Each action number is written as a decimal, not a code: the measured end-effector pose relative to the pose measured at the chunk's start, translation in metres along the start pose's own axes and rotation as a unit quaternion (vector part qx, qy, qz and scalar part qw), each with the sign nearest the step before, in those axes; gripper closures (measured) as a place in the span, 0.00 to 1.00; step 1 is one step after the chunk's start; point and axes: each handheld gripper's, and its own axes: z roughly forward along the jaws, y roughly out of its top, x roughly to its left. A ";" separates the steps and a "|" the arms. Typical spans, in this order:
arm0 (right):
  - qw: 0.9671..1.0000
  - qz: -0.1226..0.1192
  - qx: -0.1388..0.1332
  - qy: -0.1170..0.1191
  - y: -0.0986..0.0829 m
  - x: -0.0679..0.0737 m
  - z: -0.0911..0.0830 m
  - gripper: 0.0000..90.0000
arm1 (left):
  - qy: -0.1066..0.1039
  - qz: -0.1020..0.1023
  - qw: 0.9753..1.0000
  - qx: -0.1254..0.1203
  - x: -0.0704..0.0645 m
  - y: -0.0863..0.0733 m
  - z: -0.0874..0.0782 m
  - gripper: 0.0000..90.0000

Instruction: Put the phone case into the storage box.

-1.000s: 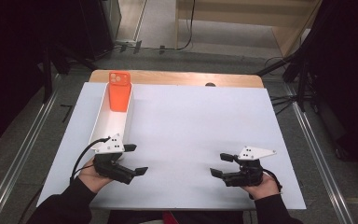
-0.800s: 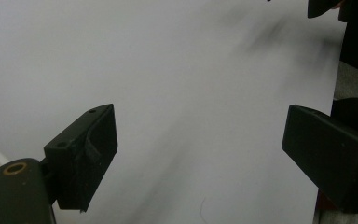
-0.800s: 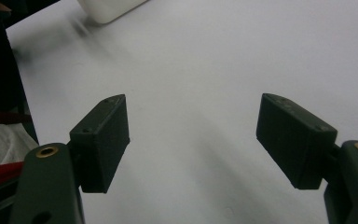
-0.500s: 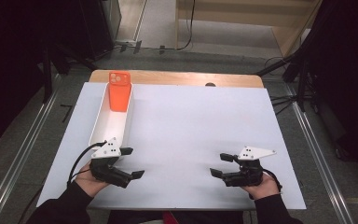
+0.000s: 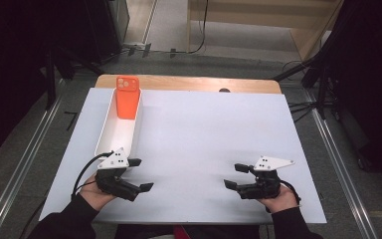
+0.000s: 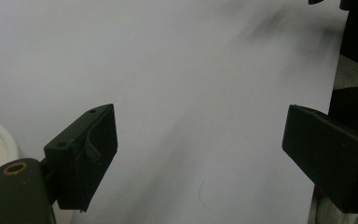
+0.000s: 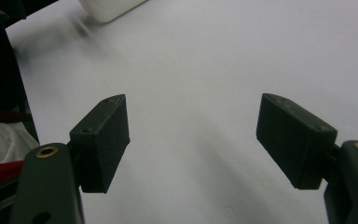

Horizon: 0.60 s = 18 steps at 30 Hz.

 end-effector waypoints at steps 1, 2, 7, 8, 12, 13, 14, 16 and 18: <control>1.000 0.000 0.000 0.000 0.000 0.000 0.000 0.27 | 0.000 0.000 1.000 0.000 0.000 0.000 0.000 0.11; 1.000 0.000 0.000 0.000 0.000 0.000 0.000 0.27 | 0.000 -0.002 1.000 0.000 0.000 0.000 0.000 0.11; 1.000 -0.001 0.001 0.000 0.000 0.000 0.000 0.27 | 0.000 -0.002 1.000 0.003 0.002 0.000 0.000 0.11; 1.000 0.000 0.001 0.000 0.000 0.000 0.000 0.27 | 0.001 -0.003 1.000 0.003 0.002 -0.001 0.000 0.11; 1.000 -0.001 0.001 0.000 0.000 0.000 0.000 0.27 | 0.001 -0.008 1.000 0.001 0.003 -0.001 -0.001 0.11; 1.000 -0.002 0.001 0.000 0.000 0.000 0.000 0.27 | 0.000 -0.009 1.000 0.001 0.003 -0.001 -0.001 0.11; 1.000 -0.001 0.001 0.000 0.000 0.000 0.000 0.27 | 0.001 -0.008 1.000 0.001 0.003 -0.001 -0.001 0.11; 1.000 -0.002 0.001 0.000 0.000 0.000 0.000 0.27 | 0.001 -0.007 1.000 0.001 0.003 -0.001 -0.001 0.11; 1.000 -0.002 0.001 0.000 0.000 0.000 0.000 0.27 | 0.000 -0.007 1.000 0.001 0.003 -0.001 -0.001 0.11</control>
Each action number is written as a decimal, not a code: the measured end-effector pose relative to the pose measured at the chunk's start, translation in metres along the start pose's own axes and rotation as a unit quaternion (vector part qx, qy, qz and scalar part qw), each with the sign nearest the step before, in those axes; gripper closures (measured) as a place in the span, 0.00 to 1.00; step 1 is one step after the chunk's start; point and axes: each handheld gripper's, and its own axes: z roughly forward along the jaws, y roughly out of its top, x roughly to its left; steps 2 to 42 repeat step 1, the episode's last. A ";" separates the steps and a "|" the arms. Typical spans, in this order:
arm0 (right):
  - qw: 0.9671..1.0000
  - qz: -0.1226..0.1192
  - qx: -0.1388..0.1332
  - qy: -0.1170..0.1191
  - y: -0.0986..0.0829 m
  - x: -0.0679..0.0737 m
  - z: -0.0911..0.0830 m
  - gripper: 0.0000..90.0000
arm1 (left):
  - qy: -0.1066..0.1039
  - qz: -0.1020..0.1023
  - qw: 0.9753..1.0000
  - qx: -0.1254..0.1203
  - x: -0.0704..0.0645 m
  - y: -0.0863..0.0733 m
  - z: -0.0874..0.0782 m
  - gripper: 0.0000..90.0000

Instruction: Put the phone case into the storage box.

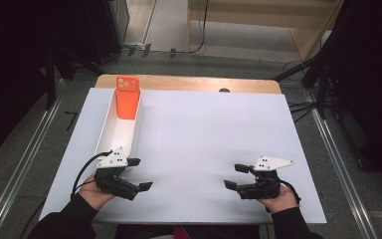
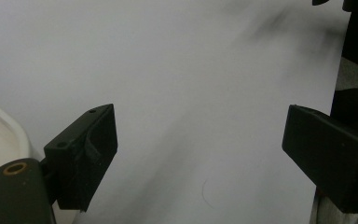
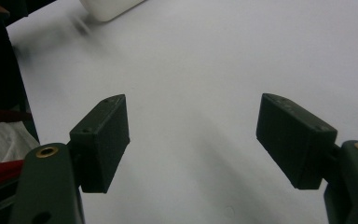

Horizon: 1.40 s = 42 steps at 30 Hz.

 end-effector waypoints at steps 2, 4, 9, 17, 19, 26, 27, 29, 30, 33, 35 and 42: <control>1.000 0.000 0.001 0.000 0.000 0.000 0.000 0.27 | 0.000 0.000 1.000 0.000 0.000 0.000 0.000 0.11; 1.000 0.000 0.001 0.000 0.000 0.000 0.000 0.27 | 0.000 0.000 1.000 0.000 0.000 0.000 0.000 0.11; 1.000 0.000 0.001 0.000 0.000 0.000 0.000 0.27 | 0.000 0.000 1.000 0.000 0.000 0.000 0.000 0.11; 1.000 0.000 0.001 0.000 0.000 0.000 0.000 0.27 | 0.000 0.000 1.000 0.000 0.000 0.000 0.000 0.11; 1.000 0.000 0.001 0.000 0.000 0.000 0.000 0.27 | 0.000 0.000 1.000 0.000 0.000 0.000 0.000 0.11; 1.000 0.000 0.001 0.000 0.000 0.000 0.000 0.27 | 0.000 0.000 1.000 0.000 0.000 0.000 0.000 0.11; 1.000 0.000 0.001 0.000 0.000 0.000 0.000 0.27 | 0.000 0.000 1.000 0.000 0.000 0.000 0.000 0.11; 1.000 0.000 0.001 0.000 0.000 0.000 0.000 0.27 | 0.000 0.000 1.000 0.000 0.000 0.000 0.000 0.11; 1.000 0.000 0.001 0.000 0.000 0.000 0.000 0.27 | 0.000 0.000 1.000 0.000 0.000 0.000 0.000 0.11; 1.000 0.000 0.001 0.000 0.000 0.000 0.000 0.27 | 0.000 0.000 1.000 0.000 0.000 0.000 0.000 0.11; 1.000 0.000 0.001 0.000 0.000 0.000 0.000 0.27 | 0.000 0.000 1.000 0.000 0.000 0.000 0.000 0.11; 1.000 0.000 0.001 0.000 0.000 0.000 0.000 0.27 | 0.000 0.000 1.000 0.000 0.000 0.000 0.000 0.11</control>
